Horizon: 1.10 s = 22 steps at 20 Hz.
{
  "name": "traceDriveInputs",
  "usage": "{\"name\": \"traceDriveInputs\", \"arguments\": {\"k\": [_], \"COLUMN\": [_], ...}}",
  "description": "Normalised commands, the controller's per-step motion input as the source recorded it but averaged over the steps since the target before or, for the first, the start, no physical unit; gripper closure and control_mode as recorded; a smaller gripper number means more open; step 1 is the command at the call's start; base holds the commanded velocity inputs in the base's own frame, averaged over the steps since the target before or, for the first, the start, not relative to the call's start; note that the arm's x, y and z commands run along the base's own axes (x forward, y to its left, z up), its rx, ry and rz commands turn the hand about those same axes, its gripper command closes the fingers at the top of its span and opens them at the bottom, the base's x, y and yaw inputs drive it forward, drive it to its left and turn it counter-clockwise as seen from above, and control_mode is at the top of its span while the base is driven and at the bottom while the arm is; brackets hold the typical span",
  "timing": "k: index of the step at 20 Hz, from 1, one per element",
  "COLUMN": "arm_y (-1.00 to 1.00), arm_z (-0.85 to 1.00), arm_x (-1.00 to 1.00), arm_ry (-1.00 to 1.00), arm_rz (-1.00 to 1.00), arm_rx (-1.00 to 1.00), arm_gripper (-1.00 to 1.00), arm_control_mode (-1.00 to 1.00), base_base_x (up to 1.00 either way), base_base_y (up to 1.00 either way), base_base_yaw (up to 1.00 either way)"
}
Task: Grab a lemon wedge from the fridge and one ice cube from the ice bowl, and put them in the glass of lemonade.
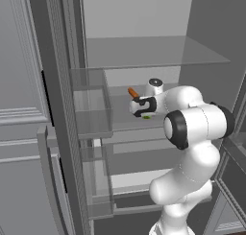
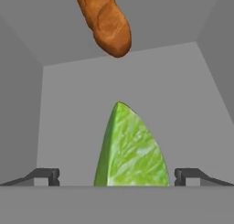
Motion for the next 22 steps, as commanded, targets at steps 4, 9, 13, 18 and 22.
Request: {"name": "traceDriveInputs", "arguments": {"k": [4,9,13,18,22], "arm_y": [-0.08,-0.05,-0.01,0.0,0.0], "arm_z": [-0.15,-0.1,-0.06,-0.14,-0.09], "arm_x": [0.0,-0.2,-0.09,0.0,0.0], "arm_ry": [0.0,0.0,0.0,0.01,0.0], "arm_rz": [0.0,0.0,0.0,0.0,0.0], "arm_rx": [0.0,0.0,0.0,0.0,0.0], "arm_gripper": [-1.0,-1.0,-1.0,-1.0,1.0], "arm_control_mode": [-1.0,-1.0,-1.0,-1.0,-1.0], "base_base_x": [0.0,0.0,0.0,0.0,0.0], "base_base_y": [0.0,0.0,0.0,0.0,0.0], "base_base_yaw": [0.0,0.0,0.0,0.0,0.0]}}
